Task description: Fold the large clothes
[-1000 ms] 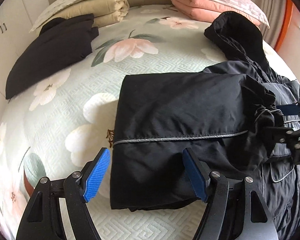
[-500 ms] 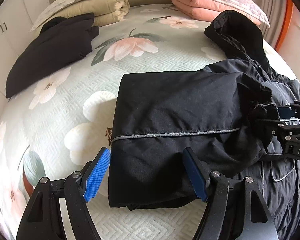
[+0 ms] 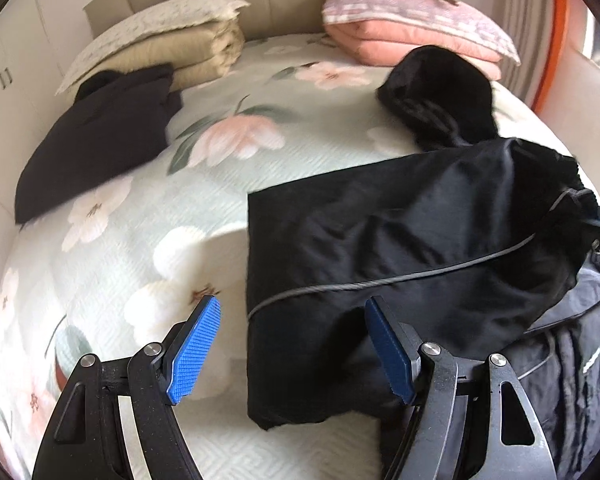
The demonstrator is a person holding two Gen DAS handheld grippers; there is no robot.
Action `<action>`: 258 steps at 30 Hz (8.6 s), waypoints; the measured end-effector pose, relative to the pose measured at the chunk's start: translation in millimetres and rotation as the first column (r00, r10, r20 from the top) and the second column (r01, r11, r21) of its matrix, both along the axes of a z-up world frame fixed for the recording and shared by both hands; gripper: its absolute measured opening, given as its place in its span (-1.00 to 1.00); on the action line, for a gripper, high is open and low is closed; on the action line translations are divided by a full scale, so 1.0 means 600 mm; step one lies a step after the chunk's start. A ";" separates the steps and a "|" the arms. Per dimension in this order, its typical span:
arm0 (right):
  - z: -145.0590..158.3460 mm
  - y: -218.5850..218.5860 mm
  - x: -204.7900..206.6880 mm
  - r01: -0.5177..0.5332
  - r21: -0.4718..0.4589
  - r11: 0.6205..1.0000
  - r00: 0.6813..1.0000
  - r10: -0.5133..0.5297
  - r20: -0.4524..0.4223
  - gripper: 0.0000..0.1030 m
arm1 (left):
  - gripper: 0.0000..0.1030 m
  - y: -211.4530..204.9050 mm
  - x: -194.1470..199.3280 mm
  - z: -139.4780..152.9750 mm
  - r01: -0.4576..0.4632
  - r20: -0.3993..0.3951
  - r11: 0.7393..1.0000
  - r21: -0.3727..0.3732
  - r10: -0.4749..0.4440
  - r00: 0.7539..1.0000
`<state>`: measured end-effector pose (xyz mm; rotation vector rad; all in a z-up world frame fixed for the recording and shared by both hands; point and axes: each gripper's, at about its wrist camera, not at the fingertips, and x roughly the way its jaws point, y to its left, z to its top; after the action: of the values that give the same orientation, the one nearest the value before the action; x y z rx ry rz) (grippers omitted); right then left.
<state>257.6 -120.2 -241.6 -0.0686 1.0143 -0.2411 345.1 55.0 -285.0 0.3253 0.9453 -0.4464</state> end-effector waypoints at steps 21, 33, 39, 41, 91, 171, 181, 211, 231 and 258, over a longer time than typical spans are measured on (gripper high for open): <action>-0.099 -0.325 -0.166 0.324 -0.047 0.945 0.933 -0.327 -0.152 -0.48 | 0.48 -0.264 -0.106 -0.092 0.244 -0.070 0.959 0.145 -0.236 0.969; -0.016 -0.393 -0.202 0.342 0.075 0.937 0.939 -0.337 -0.070 0.21 | 0.48 -0.216 -0.081 0.003 0.223 -0.070 0.974 -0.025 -0.225 0.972; -0.054 -0.363 -0.080 0.242 0.097 0.965 0.968 -0.233 -0.094 -0.21 | 0.49 -0.254 -0.077 -0.038 0.218 -0.110 0.976 0.006 -0.216 0.970; -0.109 -0.375 -0.047 0.239 0.134 0.962 0.964 -0.218 -0.154 -0.22 | 0.49 -0.263 -0.081 -0.069 0.221 -0.121 0.974 0.053 -0.214 0.969; -0.184 -0.225 -0.352 0.354 0.227 0.908 0.919 -0.292 -0.265 0.26 | 0.72 -0.399 -0.158 -0.146 0.144 -0.275 0.978 0.152 -0.098 0.956; -0.203 -0.456 0.472 0.127 0.193 0.973 0.983 -0.098 -0.157 -0.95 | 0.01 -0.488 0.382 -0.169 0.268 -0.250 0.961 -0.070 -0.277 0.928; -0.089 -0.523 0.427 0.113 0.248 0.962 0.993 -0.104 -0.048 -0.19 | 0.30 -0.411 0.431 -0.078 0.168 -0.190 0.961 -0.221 -0.211 0.959; 0.059 -0.404 0.217 0.056 0.183 0.981 0.986 -0.083 0.146 -0.75 | -0.86 -0.276 0.229 0.058 0.259 -0.055 0.877 -0.406 -0.307 0.950; 0.095 -0.155 -0.244 0.084 -0.011 0.996 0.975 -0.080 0.206 -0.98 | -0.87 -0.081 -0.216 -0.018 0.391 -0.056 0.899 -0.197 -0.408 0.911; 0.140 -0.067 -0.081 -0.406 -0.015 0.914 0.908 0.401 -0.120 0.75 | -0.02 -0.160 -0.152 -0.037 0.390 -0.307 0.859 -0.332 -0.490 0.816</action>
<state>208.9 -160.5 -157.7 -0.3290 1.0847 0.1244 254.0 -40.8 -307.3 0.2238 1.1789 -1.0891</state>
